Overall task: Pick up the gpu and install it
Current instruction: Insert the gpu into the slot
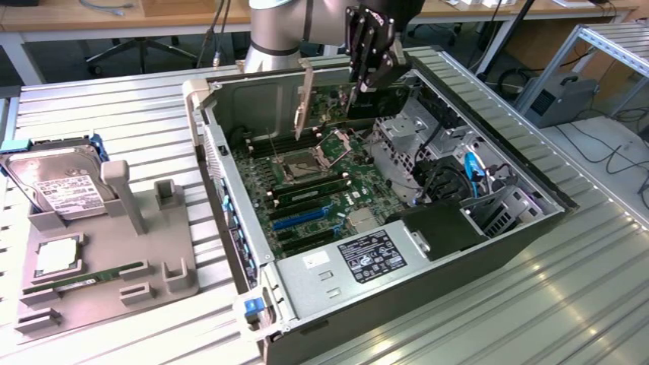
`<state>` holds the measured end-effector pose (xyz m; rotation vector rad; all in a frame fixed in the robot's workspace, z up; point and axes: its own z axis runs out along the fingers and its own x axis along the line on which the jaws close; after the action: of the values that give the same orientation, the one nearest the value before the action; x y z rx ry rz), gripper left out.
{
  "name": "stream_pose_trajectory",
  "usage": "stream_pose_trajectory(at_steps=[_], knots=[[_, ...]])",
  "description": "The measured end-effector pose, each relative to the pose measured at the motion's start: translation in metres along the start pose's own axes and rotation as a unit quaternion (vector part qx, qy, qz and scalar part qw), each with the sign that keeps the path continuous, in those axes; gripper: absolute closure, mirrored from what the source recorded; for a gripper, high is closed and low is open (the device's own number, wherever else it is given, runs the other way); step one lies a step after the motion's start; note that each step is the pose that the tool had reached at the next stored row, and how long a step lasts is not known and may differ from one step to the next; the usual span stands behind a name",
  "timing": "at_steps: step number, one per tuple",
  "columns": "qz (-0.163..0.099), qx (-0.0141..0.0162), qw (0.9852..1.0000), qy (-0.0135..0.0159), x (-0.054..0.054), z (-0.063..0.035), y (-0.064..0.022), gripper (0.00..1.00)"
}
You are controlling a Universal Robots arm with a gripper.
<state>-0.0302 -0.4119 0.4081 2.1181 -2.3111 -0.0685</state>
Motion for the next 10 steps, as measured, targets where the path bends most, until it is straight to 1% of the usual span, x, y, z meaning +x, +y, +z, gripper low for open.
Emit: stream_pose_trajectory(at_steps=[10], knots=[[-0.011, -0.0003, 0.9999, 0.0004, 0.0000, 0.0001, 0.0000, 0.73]])
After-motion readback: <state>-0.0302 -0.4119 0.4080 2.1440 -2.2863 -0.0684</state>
